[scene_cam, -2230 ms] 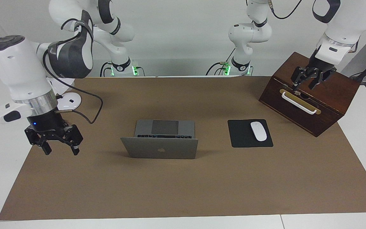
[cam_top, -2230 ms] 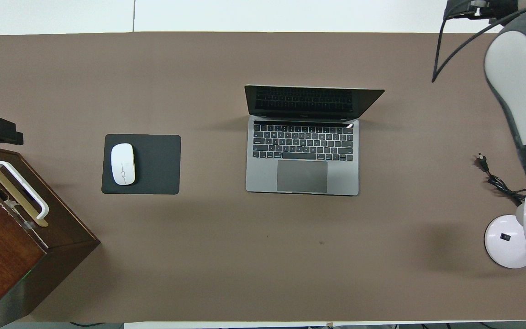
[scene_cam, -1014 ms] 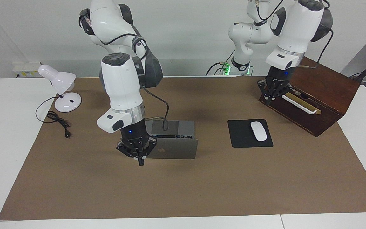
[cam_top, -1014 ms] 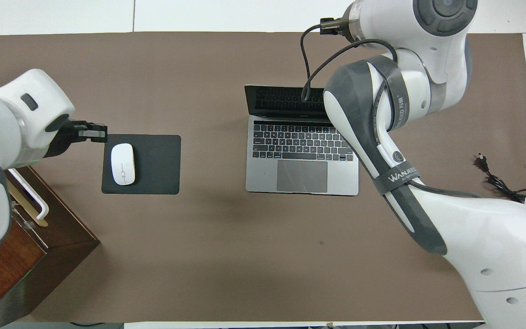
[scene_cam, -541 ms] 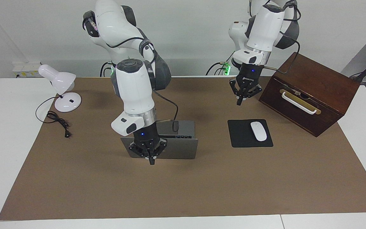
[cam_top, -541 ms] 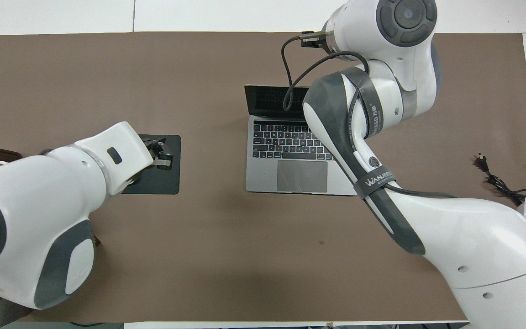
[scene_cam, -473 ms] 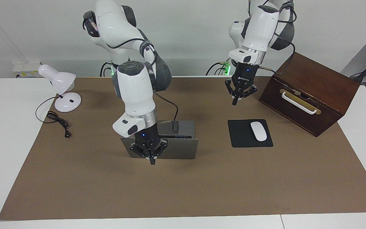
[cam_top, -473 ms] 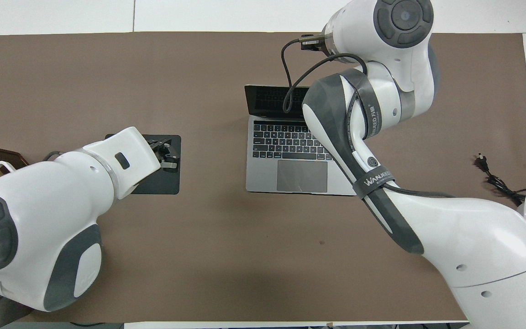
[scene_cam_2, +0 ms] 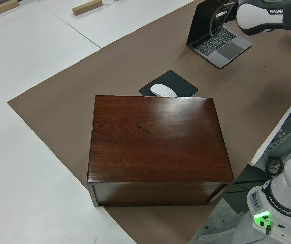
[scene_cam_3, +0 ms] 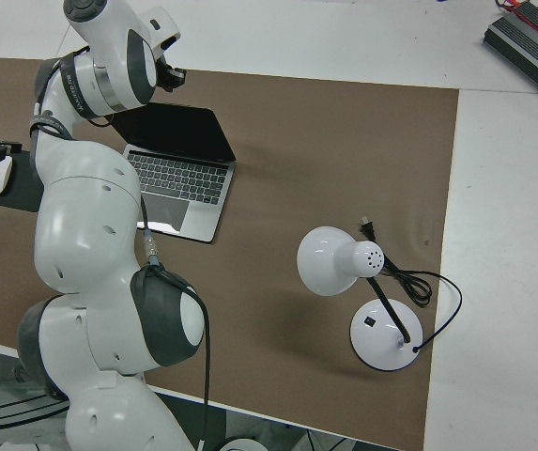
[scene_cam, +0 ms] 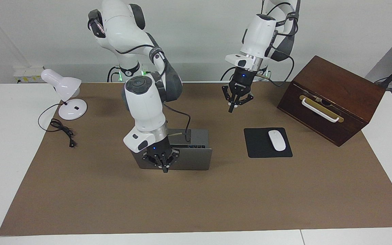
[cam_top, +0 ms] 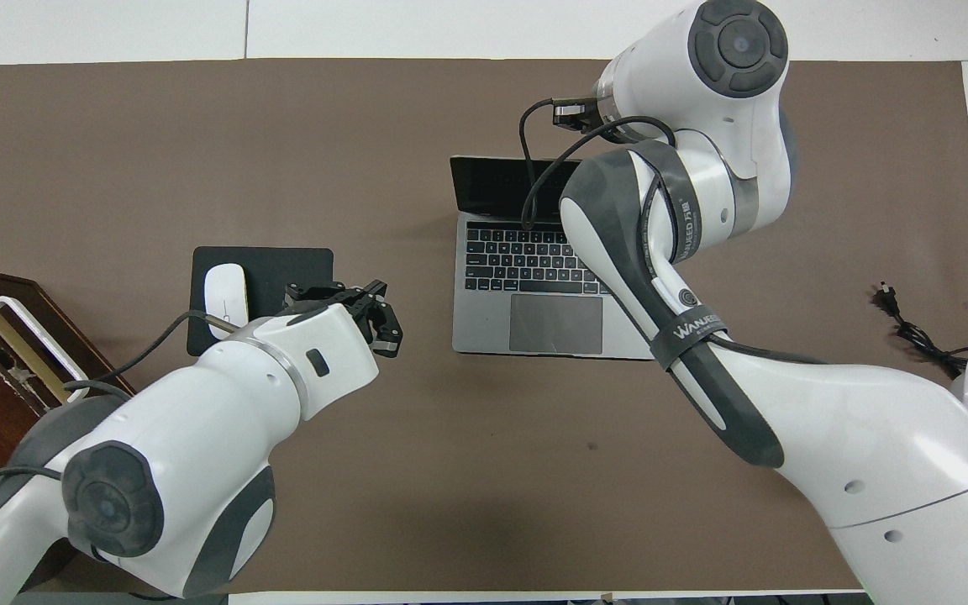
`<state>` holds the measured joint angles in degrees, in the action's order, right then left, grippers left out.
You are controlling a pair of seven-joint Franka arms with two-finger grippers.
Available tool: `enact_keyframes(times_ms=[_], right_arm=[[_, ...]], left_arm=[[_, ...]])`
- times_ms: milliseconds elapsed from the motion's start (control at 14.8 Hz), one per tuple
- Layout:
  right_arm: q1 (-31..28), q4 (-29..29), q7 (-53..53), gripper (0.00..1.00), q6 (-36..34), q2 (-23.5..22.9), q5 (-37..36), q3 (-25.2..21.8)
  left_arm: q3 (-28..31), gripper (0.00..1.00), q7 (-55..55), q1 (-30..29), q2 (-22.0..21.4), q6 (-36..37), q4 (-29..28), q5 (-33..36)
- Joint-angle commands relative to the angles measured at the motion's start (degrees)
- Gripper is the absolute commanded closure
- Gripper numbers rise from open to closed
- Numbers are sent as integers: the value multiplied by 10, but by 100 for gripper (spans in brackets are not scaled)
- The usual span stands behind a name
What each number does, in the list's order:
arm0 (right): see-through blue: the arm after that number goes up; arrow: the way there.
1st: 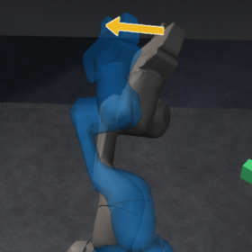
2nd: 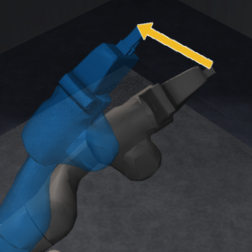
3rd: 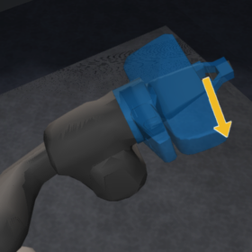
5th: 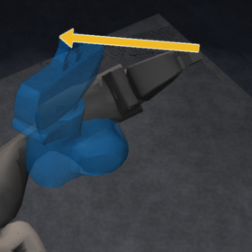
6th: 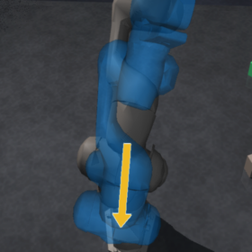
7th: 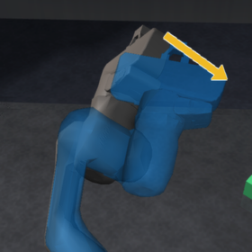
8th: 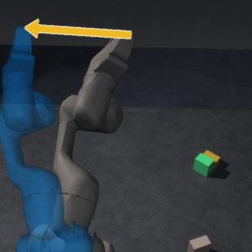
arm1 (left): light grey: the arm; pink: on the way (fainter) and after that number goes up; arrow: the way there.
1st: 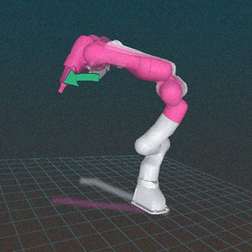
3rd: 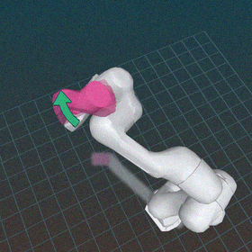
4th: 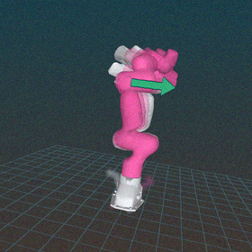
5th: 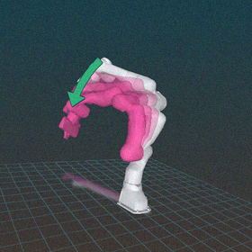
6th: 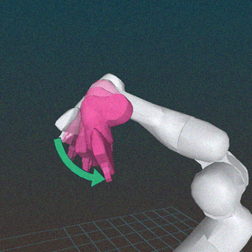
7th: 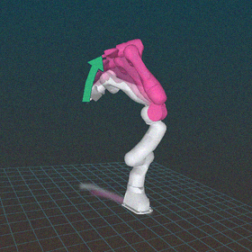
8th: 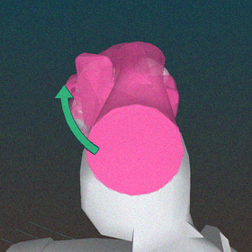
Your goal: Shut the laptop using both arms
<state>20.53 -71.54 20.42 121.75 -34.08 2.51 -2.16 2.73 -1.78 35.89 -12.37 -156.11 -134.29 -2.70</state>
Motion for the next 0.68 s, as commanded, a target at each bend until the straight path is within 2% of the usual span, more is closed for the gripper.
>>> enact_keyframes(times_ms=[0, 405, 608], right_arm=[[-5, -42, 9, 100, -13, 31, 16, 4], [-6, -53, 8, 100, -8, 37, 25, 4], [-8, -55, 7, 100, -16, 38, 43, 4]], left_arm=[[9, 100, 0, 32, 30, -68, -24, -5], [11, 100, 3, 50, 108, -168, -33, -5], [11, 100, 6, 50, 121, -179, -32, -5]])
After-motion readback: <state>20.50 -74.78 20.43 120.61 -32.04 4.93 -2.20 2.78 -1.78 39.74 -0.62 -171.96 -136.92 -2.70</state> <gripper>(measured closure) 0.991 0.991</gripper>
